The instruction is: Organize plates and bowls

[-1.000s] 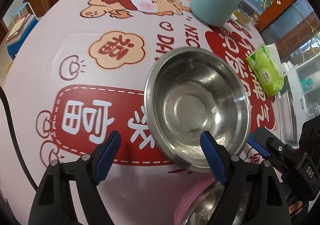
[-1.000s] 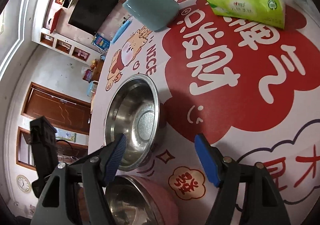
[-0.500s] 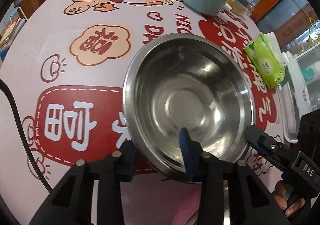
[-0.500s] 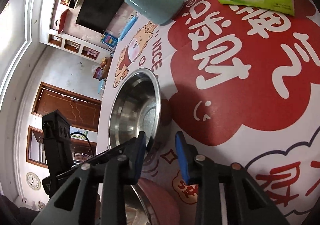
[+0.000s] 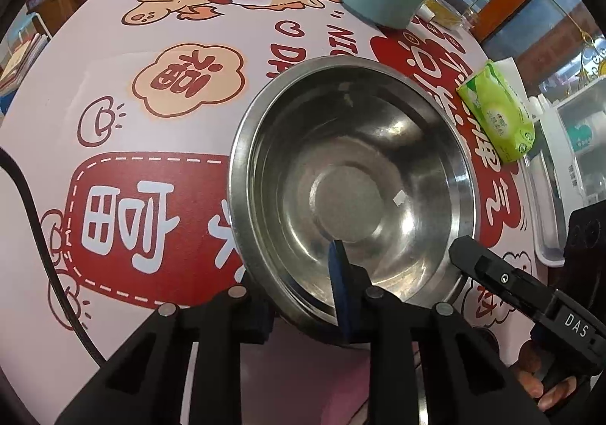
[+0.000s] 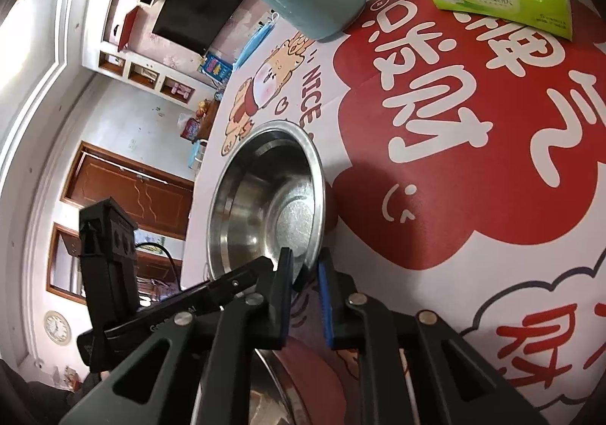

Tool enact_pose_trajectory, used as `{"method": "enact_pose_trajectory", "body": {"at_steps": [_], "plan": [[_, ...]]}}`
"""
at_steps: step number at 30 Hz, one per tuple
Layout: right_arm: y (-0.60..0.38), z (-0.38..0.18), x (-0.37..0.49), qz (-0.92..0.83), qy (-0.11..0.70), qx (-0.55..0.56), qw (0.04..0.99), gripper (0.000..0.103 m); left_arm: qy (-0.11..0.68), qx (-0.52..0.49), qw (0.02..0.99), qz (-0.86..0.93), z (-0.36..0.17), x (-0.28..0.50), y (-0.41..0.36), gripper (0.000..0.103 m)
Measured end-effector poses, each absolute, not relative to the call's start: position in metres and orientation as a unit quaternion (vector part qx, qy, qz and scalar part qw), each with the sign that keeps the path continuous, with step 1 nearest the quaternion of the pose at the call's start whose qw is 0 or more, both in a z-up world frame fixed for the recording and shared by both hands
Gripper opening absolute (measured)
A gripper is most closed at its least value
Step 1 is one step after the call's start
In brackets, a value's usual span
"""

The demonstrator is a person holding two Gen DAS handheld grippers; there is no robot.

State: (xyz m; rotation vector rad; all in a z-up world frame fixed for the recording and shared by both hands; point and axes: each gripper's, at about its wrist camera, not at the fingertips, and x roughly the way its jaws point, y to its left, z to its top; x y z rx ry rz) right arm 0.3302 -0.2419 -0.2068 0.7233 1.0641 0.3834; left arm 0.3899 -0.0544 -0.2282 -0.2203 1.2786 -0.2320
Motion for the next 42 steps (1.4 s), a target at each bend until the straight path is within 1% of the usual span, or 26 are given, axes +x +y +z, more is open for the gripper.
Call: {"method": "enact_pose_trajectory", "body": {"at_steps": [9, 18, 31, 42], "plan": [[-0.241, -0.173, 0.323, 0.181, 0.455, 0.331, 0.807, 0.012, 0.564, -0.099, 0.811, -0.118, -0.191, 0.382, -0.052, 0.023], [-0.236, -0.149, 0.302, 0.187, 0.434, 0.329, 0.818, 0.013, 0.543, -0.094, 0.824, -0.129, -0.157, 0.359, -0.045, 0.023], [-0.205, -0.134, 0.255, 0.205, 0.450, 0.307, 0.813, 0.013, 0.540, -0.097, 0.827, -0.124, -0.144, 0.300, -0.018, 0.023], [-0.163, -0.122, 0.199, 0.229, 0.471, 0.279, 0.805, 0.014, 0.541, -0.118, 0.825, -0.109, -0.137, 0.226, 0.024, 0.023]]}}
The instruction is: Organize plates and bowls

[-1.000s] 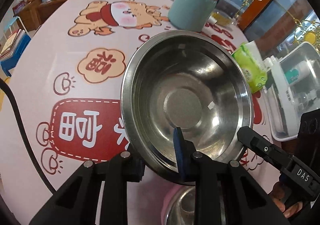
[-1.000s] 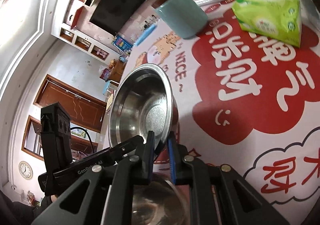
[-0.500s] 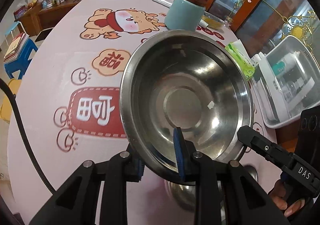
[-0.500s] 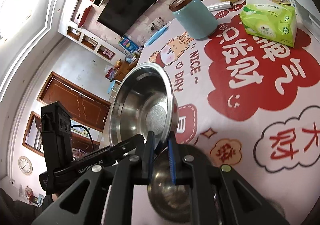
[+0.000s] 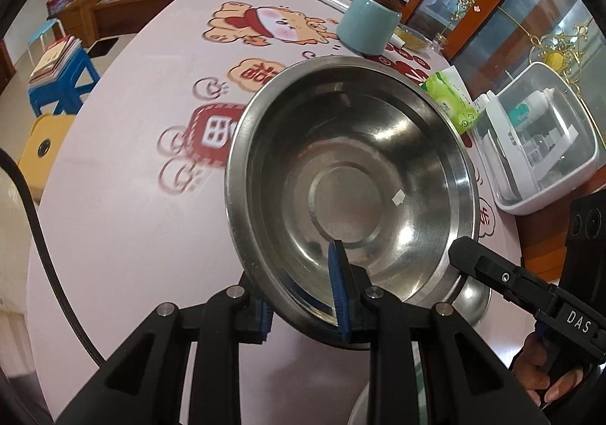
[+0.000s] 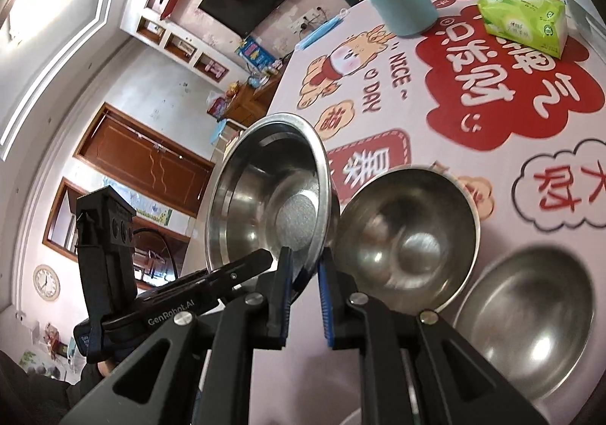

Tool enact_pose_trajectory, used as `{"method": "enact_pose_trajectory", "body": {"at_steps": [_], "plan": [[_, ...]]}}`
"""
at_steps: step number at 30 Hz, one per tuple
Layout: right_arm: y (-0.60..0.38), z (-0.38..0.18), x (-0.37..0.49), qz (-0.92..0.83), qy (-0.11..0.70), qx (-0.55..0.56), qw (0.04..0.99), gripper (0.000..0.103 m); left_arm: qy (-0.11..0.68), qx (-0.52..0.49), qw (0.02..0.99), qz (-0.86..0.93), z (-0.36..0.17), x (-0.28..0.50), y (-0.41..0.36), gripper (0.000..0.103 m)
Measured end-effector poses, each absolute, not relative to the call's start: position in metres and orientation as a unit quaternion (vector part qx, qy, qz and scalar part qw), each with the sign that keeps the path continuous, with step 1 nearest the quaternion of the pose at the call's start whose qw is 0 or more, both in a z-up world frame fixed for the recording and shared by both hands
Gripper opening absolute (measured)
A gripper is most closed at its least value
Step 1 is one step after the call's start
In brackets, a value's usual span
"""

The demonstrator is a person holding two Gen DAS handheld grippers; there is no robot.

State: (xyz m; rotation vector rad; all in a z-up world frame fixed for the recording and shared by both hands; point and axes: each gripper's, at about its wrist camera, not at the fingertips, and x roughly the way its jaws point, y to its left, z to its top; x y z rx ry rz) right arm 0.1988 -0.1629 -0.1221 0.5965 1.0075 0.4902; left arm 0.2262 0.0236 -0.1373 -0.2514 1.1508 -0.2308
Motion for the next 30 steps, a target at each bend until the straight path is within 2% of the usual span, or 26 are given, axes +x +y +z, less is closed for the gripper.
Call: {"method": "enact_pose_trajectory", "body": {"at_steps": [14, 30], "plan": [[-0.106, -0.108, 0.125, 0.249, 0.488, 0.230, 0.804, 0.014, 0.545, -0.115, 0.826, -0.087, -0.126, 0.133, 0.070, 0.026], [-0.074, -0.134, 0.069, 0.226, 0.560, 0.205, 0.770, 0.014, 0.607, -0.083, 0.785, -0.096, -0.145, 0.057, 0.088, 0.028]]}}
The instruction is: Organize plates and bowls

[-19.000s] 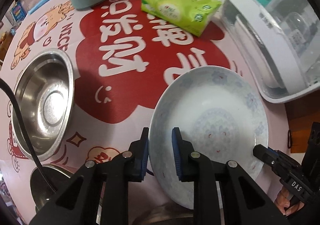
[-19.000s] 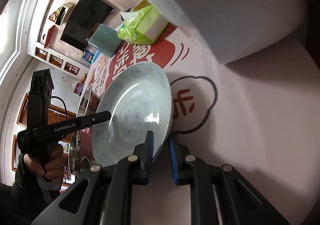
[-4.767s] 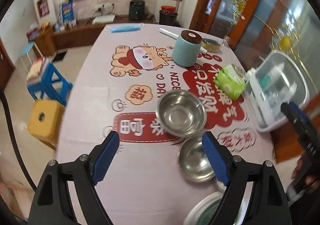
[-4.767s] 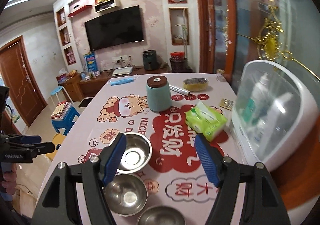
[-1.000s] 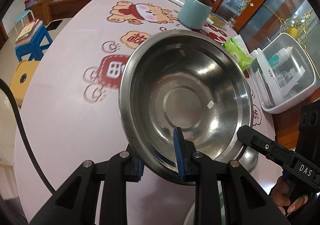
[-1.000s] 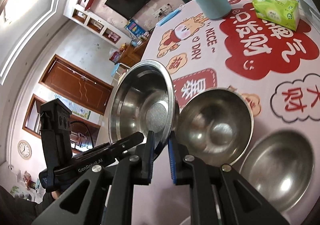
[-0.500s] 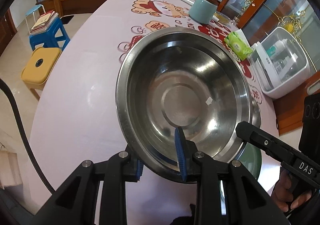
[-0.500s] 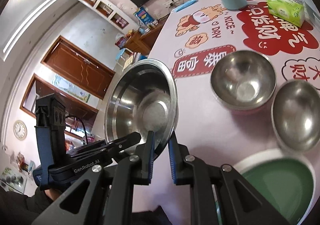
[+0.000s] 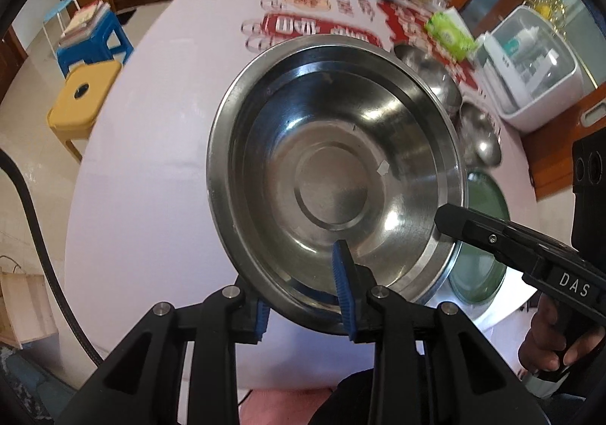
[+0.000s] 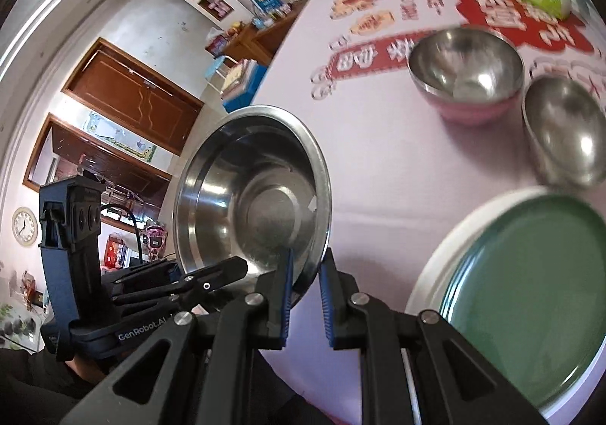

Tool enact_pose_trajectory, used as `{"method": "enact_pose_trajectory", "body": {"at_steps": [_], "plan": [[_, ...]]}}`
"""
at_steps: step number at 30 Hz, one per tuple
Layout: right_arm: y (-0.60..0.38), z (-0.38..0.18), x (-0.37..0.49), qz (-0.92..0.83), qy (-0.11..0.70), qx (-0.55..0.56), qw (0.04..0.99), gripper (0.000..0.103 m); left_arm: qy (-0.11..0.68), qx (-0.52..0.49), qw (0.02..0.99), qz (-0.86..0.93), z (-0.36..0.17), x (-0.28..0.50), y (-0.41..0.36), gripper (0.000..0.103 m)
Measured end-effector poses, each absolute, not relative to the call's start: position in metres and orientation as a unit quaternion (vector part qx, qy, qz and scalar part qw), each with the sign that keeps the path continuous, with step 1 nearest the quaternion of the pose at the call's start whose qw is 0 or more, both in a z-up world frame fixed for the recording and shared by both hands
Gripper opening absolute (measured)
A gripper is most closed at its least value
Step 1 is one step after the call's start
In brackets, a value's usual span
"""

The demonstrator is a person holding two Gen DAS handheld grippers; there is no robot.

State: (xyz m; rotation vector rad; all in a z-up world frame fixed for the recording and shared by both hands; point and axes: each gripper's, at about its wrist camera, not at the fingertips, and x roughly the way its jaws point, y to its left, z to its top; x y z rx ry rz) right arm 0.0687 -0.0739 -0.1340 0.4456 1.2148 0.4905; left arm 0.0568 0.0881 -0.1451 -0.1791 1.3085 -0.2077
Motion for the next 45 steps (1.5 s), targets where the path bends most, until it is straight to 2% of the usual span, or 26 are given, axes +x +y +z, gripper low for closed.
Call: {"method": "enact_pose_trajectory", "body": {"at_steps": [10, 21, 35, 38, 41, 43, 45], "plan": [[-0.077, -0.163, 0.051, 0.183, 0.617, 0.233, 0.729, 0.014, 0.657, -0.072, 0.742, -0.114, -0.178, 0.046, 0.086, 0.028], [-0.065, -0.176, 0.038, 0.136, 0.631, 0.194, 0.739, 0.017, 0.654, -0.046, 0.747, -0.114, -0.201, 0.043, 0.079, 0.029], [-0.038, -0.154, 0.003, 0.072, 0.561, 0.086, 0.820, 0.021, 0.632, -0.060, 0.765, -0.108, -0.205, 0.037, 0.097, 0.031], [-0.037, -0.147, -0.001, 0.061, 0.536, 0.086, 0.837, 0.025, 0.618, -0.076, 0.777, -0.091, -0.196, 0.035, 0.106, 0.034], [-0.039, -0.138, -0.006, 0.047, 0.509, 0.086, 0.855, 0.032, 0.601, -0.085, 0.792, -0.072, -0.184, 0.031, 0.115, 0.043], [-0.039, -0.131, -0.009, 0.041, 0.492, 0.089, 0.865, 0.033, 0.586, -0.089, 0.803, -0.064, -0.174, 0.027, 0.121, 0.048], [-0.040, -0.127, -0.010, 0.035, 0.476, 0.093, 0.874, 0.033, 0.572, -0.090, 0.813, -0.055, -0.163, 0.021, 0.125, 0.049]]}}
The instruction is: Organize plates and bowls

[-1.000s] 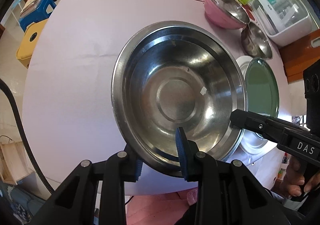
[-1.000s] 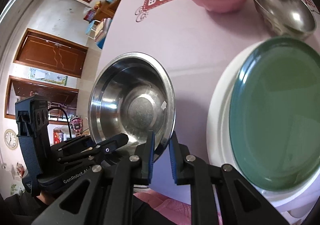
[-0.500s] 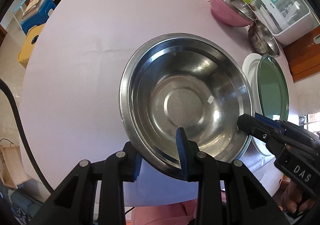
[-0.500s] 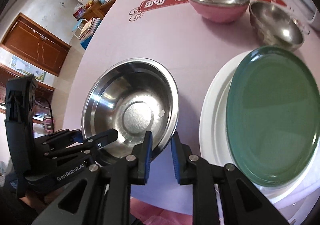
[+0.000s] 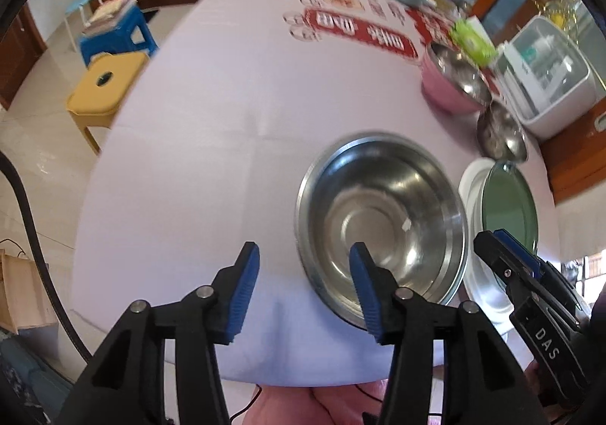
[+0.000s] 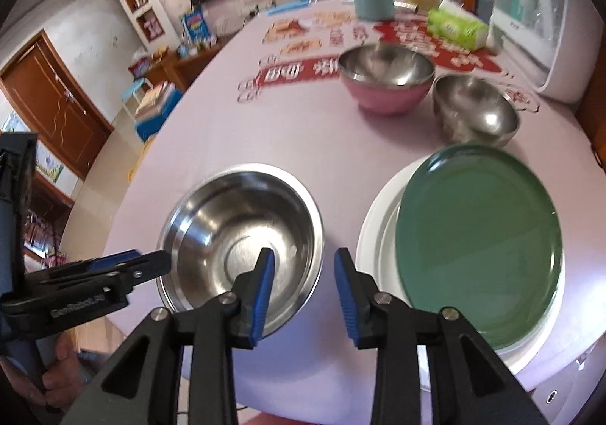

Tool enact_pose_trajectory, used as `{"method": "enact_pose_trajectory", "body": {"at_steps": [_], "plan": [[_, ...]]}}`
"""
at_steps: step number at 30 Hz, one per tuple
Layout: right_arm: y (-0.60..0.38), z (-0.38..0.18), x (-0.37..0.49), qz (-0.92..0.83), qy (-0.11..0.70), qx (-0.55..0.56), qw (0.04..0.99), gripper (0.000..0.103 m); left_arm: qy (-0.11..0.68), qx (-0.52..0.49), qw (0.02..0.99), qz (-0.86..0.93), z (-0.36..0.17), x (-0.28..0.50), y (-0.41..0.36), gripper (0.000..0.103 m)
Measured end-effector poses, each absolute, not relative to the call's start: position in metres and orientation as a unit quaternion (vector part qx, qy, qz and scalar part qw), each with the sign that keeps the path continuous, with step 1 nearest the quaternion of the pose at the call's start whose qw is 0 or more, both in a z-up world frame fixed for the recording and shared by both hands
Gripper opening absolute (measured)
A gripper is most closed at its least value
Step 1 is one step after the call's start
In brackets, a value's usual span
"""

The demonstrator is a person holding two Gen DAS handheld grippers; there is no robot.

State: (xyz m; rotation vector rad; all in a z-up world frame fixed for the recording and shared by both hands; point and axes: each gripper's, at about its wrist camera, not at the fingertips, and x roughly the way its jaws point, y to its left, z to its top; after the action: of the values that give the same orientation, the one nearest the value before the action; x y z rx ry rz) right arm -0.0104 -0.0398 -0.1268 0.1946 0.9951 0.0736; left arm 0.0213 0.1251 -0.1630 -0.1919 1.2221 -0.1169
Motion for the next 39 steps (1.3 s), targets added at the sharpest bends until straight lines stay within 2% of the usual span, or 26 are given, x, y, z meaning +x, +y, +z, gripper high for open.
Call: {"method": "enact_pose_trajectory", "body": {"at_steps": [3, 6, 9, 12, 19, 27, 29, 39], "plan": [[-0.041, -0.121, -0.013, 0.027, 0.462, 0.098, 0.881, 0.035, 0.555, -0.089, 0.826, -0.045, -0.148, 0.013, 0.129, 0.053], [-0.045, -0.112, -0.019, 0.021, 0.446, 0.104, 0.889, 0.040, 0.534, -0.089, 0.840, -0.040, -0.131, 0.004, 0.130, 0.063], [-0.051, -0.102, -0.025, 0.014, 0.427, 0.108, 0.898, 0.043, 0.516, -0.075, 0.853, -0.034, -0.115, -0.005, 0.126, 0.065], [-0.059, -0.094, -0.026, 0.011, 0.410, 0.117, 0.905, 0.049, 0.502, -0.057, 0.863, -0.028, -0.100, -0.012, 0.119, 0.072], [-0.082, -0.073, -0.019, 0.019, 0.379, 0.127, 0.916, 0.060, 0.483, -0.033, 0.875, -0.019, -0.069, -0.018, 0.098, 0.072], [-0.121, -0.048, -0.007, 0.028, 0.348, 0.121, 0.929, 0.061, 0.456, -0.022, 0.890, -0.015, -0.038, -0.005, 0.062, 0.076], [-0.130, -0.042, -0.005, 0.028, 0.339, 0.117, 0.933, 0.069, 0.449, -0.022, 0.893, -0.017, -0.030, -0.002, 0.053, 0.076], [-0.186, -0.007, 0.016, 0.030, 0.292, 0.085, 0.952, 0.081, 0.433, -0.023, 0.901, -0.018, -0.008, 0.028, 0.006, 0.078]]}}
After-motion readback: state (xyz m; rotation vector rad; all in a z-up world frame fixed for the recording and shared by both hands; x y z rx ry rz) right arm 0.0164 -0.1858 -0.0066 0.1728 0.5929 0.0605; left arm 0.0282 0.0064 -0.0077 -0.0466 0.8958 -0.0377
